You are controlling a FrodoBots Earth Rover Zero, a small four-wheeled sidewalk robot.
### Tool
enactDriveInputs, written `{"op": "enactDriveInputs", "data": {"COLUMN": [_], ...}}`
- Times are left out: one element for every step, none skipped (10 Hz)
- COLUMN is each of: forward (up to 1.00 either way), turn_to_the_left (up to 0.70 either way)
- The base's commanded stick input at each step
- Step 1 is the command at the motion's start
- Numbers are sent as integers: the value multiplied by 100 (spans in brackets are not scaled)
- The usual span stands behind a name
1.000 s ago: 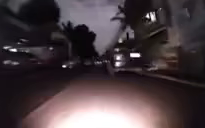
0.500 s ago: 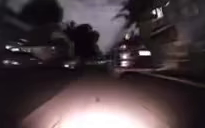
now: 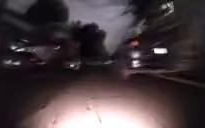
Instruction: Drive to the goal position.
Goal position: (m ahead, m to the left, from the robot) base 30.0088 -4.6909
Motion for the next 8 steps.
{"op": "enactDriveInputs", "data": {"forward": [100,100,100,100,100,100,100,100], "turn_to_the_left": [0,19,27,27,27,13,0,0]}}
